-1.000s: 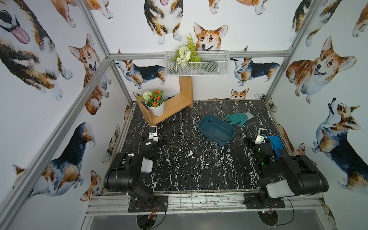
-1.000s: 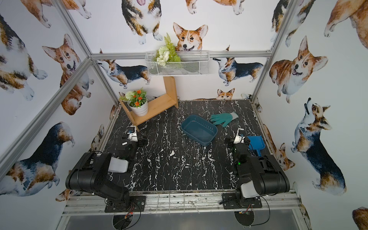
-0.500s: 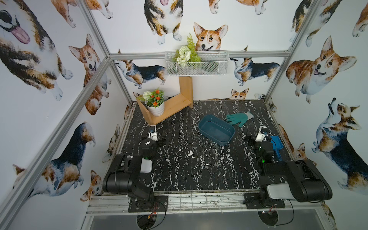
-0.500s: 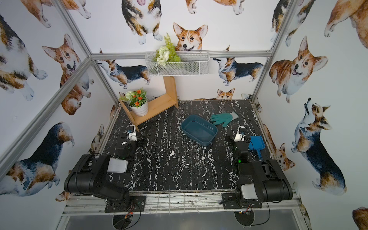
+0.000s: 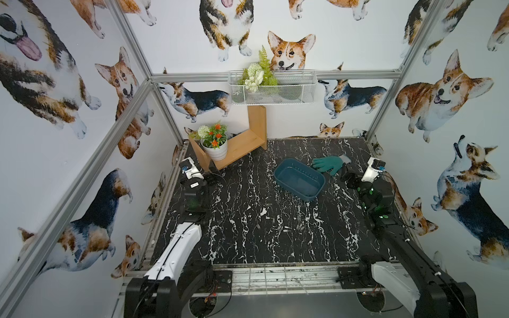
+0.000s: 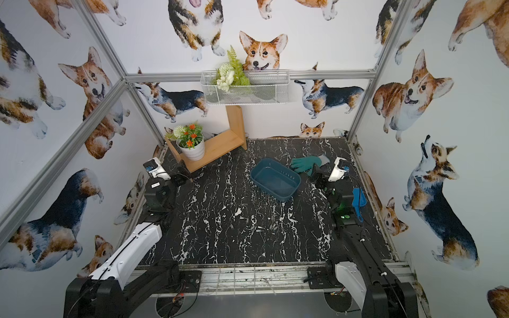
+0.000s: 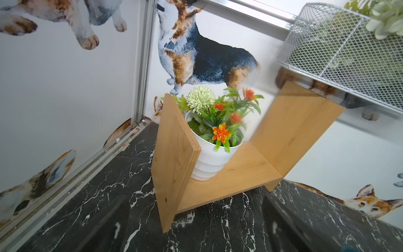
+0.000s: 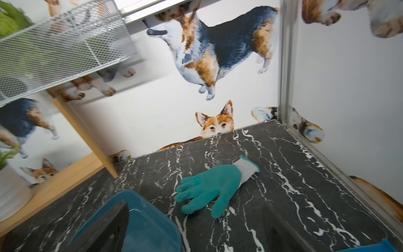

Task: Put the bit on the desktop into the storage box
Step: Pick up the screwdriver bit from the center of the board.

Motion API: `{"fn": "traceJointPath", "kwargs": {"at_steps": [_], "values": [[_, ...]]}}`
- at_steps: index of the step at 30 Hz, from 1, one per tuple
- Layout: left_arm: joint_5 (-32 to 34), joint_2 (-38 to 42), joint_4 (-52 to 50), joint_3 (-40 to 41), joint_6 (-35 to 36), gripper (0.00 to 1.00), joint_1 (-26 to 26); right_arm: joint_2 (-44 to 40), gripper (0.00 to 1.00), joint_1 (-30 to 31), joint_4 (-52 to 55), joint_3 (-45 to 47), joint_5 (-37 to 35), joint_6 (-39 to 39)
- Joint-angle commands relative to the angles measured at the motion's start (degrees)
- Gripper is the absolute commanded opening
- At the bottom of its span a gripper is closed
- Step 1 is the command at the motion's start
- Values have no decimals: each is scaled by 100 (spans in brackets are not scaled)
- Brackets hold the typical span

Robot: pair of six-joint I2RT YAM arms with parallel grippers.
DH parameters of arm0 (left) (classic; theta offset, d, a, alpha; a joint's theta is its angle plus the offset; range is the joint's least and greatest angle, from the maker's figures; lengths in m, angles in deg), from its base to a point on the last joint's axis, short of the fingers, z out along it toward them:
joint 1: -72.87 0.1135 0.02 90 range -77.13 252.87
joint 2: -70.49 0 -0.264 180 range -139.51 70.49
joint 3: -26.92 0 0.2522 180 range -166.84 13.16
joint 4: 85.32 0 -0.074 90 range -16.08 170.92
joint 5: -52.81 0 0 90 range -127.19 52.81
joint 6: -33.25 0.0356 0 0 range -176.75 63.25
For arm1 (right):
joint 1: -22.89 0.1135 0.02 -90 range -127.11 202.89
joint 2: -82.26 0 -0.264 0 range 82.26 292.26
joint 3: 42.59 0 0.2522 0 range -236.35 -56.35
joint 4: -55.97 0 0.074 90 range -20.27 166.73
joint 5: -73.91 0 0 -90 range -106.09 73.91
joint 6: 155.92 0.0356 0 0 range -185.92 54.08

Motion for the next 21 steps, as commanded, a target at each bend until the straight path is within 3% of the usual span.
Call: {"fn": "traceJointPath", "kwargs": {"at_steps": [1, 7, 11, 15, 21], "values": [[-657, 366, -1108, -51, -384, 100, -5, -452, 100, 0, 1006, -57, 1167, 179], [-1337, 1124, -1288, 450, -505, 100, -191, -465, 100, 496, 1540, -168, 1644, 257], [-1799, 1224, -1035, 777, -548, 100, -455, 99, 100, 1619, 1751, -362, 1068, 223], [-1822, 970, -936, 737, -367, 100, -1172, 800, 100, 2833, 2264, -685, 260, 462], [-1714, 367, -134, 900, -158, 100, -2100, 1283, 97, 3945, 2903, -801, -508, 867]]}}
